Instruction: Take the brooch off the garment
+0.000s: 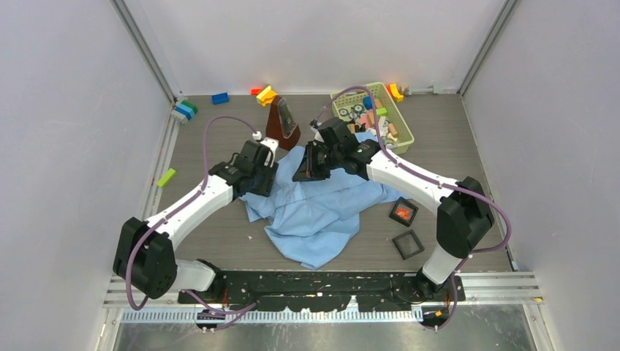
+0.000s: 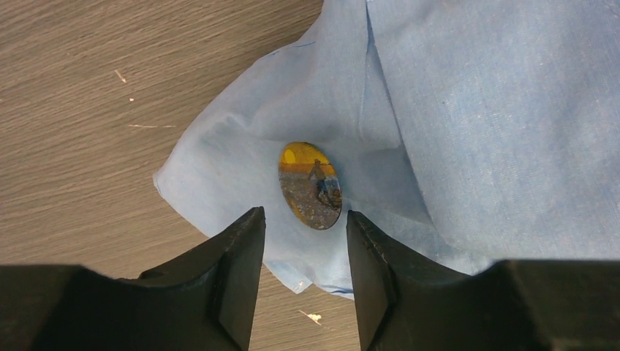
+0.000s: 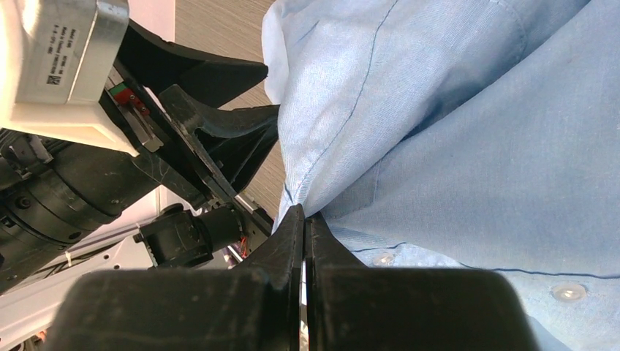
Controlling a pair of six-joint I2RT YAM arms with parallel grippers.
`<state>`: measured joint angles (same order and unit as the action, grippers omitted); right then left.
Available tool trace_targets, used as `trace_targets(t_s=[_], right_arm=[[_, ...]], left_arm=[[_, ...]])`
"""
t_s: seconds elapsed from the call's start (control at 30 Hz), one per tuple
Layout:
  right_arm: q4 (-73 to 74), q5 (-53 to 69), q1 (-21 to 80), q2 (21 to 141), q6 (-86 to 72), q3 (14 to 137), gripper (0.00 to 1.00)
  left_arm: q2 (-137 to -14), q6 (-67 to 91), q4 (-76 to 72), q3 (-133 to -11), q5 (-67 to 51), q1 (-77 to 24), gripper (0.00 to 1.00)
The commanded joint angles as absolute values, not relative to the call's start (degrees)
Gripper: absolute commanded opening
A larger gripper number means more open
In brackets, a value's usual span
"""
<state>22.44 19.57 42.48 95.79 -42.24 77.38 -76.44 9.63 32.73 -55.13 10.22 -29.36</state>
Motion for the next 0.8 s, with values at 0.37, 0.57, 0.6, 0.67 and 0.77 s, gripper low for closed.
trace_targets(t_s=[0.37, 0.57, 0.6, 0.67, 0.77], right_arm=[[22.2, 20.4, 41.7, 94.9, -42.3, 79.0, 0.01], [23.1, 18.4, 41.3, 94.4, -41.6, 76.8, 0.01], [23.2, 17.8, 41.3, 94.6, -41.6, 76.7, 0.00], [23.8, 17.3, 41.3, 95.3, -41.4, 76.3, 0.01], [23.8, 17.0, 41.2, 96.3, -41.5, 75.5, 0.01]], left_arm=[[-76.3, 9.0, 29.6, -55.9, 13.0, -29.4, 0.00], [-73.8, 11.9, 28.9, -55.1, 8.6, -27.4, 0.00], [-73.2, 12.8, 28.4, -54.8, 6.2, -26.5, 0.00], [-72.0, 14.3, 27.3, -54.2, -0.3, -24.6, 0.00], [-70.5, 15.9, 25.9, -53.6, -8.0, -22.4, 0.00]])
